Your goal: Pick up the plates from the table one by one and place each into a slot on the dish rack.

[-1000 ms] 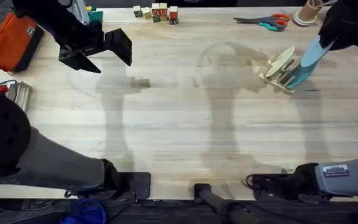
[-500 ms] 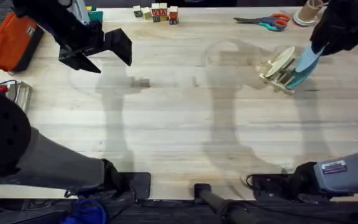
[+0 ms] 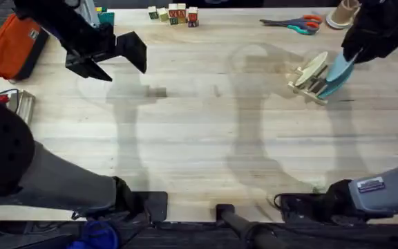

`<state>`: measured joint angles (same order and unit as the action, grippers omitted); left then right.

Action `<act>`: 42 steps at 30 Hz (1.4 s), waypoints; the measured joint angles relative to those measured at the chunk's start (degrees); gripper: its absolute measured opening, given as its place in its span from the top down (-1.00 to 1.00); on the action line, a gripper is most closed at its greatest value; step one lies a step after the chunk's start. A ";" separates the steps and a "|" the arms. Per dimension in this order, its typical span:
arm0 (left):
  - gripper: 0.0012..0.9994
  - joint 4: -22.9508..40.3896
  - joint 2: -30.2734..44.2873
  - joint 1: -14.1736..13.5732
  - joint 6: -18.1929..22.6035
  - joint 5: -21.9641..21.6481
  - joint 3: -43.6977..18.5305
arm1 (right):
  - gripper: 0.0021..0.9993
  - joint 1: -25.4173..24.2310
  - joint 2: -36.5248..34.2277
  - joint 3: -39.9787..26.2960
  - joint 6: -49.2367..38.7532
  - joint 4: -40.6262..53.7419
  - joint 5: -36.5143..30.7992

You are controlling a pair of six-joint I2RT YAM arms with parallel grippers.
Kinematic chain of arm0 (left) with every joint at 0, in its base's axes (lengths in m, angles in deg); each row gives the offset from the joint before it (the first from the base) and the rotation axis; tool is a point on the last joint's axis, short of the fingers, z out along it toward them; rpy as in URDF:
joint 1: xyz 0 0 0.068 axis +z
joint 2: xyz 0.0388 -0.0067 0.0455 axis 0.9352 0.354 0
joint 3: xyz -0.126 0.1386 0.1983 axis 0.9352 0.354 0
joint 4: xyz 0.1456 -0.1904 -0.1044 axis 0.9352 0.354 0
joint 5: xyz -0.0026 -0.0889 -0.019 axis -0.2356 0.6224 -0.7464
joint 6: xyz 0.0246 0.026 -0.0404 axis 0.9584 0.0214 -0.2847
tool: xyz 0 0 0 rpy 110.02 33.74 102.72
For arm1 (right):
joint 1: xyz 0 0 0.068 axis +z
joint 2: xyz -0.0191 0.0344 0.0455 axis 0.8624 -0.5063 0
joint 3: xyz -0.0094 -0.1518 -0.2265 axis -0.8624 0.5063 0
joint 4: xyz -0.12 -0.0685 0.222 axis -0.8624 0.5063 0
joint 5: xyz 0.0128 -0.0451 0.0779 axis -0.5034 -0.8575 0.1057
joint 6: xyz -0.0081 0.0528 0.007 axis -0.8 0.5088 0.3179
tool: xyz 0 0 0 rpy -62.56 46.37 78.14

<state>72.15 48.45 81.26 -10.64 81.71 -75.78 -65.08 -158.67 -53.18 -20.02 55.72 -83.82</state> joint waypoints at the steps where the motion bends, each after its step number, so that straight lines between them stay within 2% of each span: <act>1: -0.99 -0.02 0.00 0.00 0.00 0.00 0.00 | 0.94 0.00 -0.01 0.03 0.28 0.00 -0.01; 16: -0.99 0.00 -0.02 0.00 0.00 0.00 0.00 | 0.94 0.00 -0.02 5.43 2.69 -3.63 0.16; 34: -0.99 -0.02 -0.02 0.00 0.00 0.00 0.00 | 0.94 0.00 -0.04 6.73 3.43 -4.79 0.50; 42: -0.99 -0.02 -0.02 0.00 0.00 0.00 0.00 | 0.94 0.09 -5.25 7.06 3.43 -4.87 0.76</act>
<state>72.13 48.43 81.26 -10.64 81.71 -75.78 -64.99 -163.92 -46.12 -16.58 50.85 -83.06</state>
